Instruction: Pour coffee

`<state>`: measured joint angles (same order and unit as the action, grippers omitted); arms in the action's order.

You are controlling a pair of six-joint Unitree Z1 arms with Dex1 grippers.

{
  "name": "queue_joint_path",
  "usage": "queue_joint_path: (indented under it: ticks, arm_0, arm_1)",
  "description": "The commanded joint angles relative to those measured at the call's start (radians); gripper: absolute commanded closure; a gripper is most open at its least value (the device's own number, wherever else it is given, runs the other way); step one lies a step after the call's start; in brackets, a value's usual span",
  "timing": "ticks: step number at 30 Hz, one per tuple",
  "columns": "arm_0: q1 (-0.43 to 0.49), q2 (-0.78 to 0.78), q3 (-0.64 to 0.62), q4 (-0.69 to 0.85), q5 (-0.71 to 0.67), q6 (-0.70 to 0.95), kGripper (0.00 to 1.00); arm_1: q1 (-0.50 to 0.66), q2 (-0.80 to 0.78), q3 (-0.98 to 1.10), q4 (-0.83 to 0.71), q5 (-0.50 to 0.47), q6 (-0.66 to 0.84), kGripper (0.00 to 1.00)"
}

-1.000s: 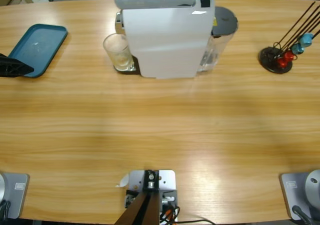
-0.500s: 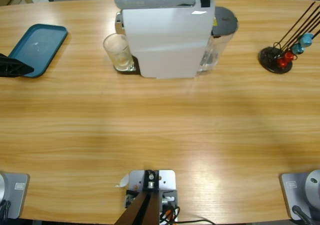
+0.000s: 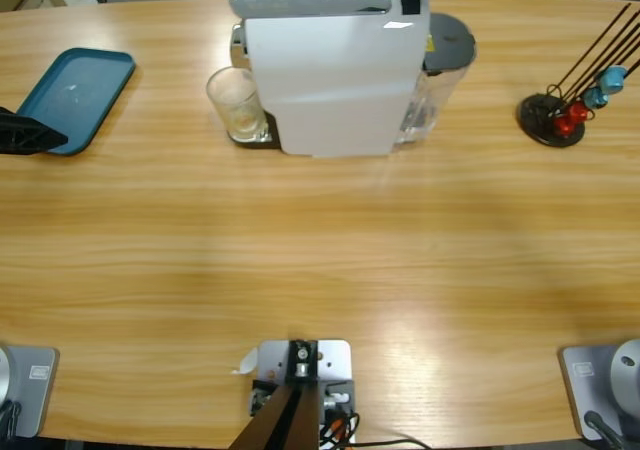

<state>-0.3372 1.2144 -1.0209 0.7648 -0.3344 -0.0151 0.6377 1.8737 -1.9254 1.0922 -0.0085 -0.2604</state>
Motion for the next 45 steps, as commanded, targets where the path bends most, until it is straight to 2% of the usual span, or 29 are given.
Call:
queue_joint_path:
  ticks: [1,45]
  arm_0:
    - [-0.005,0.024,0.004,-0.011,-0.015,0.014,0.184]
    - [-0.013,0.022,0.004,-0.010,-0.015,0.014,0.184]
  arm_1:
    - [-0.016,0.052,0.043,0.005,-0.019,-0.007,1.000]
    - [-0.013,0.125,0.086,-0.008,0.051,-0.010,1.000]
